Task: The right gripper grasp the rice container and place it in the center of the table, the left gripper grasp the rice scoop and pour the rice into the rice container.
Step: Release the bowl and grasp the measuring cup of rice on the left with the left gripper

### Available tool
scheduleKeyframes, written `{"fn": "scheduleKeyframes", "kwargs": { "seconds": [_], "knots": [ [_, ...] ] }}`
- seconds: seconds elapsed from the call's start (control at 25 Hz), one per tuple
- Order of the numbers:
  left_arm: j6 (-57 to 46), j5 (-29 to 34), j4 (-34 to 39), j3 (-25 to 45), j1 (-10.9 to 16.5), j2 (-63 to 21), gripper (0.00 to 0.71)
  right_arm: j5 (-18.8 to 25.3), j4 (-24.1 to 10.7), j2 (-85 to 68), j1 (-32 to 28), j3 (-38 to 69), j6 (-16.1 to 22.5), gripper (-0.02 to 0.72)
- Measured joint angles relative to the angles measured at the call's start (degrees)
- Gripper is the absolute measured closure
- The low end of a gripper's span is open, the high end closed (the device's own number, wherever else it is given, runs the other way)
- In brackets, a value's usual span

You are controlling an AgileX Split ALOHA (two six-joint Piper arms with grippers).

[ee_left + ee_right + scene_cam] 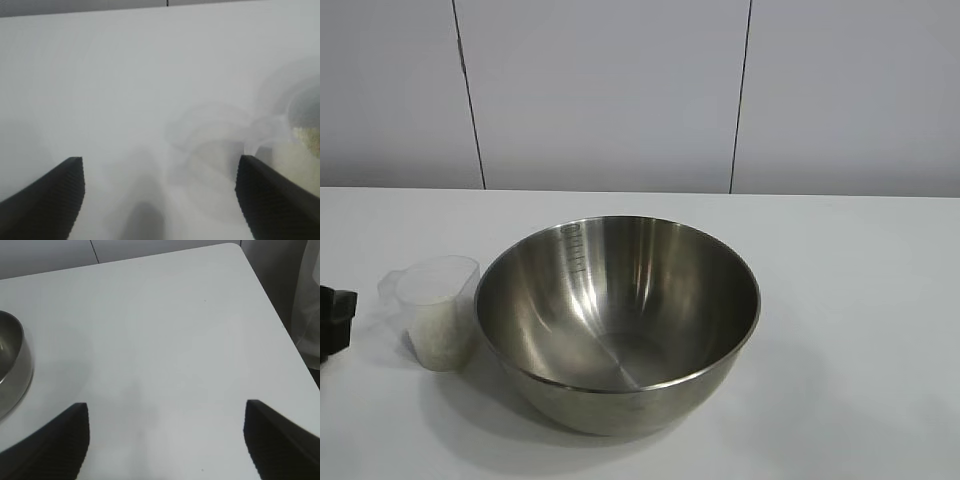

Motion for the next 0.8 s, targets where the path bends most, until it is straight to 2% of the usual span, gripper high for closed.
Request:
{"fn": "scheduleKeyframes", "kwargs": {
  "seconds": [0.36,0.8],
  "knots": [
    [1.19,-0.16,0.74,-2.62,0.05,4.41,0.116,-0.01,0.0,0.0,0.0,0.0,0.0,0.126],
    [4.24,-0.16,0.69,-7.53,0.05,4.9,0.116,-0.01,0.0,0.0,0.0,0.0,0.0,0.126]
  ]
}}
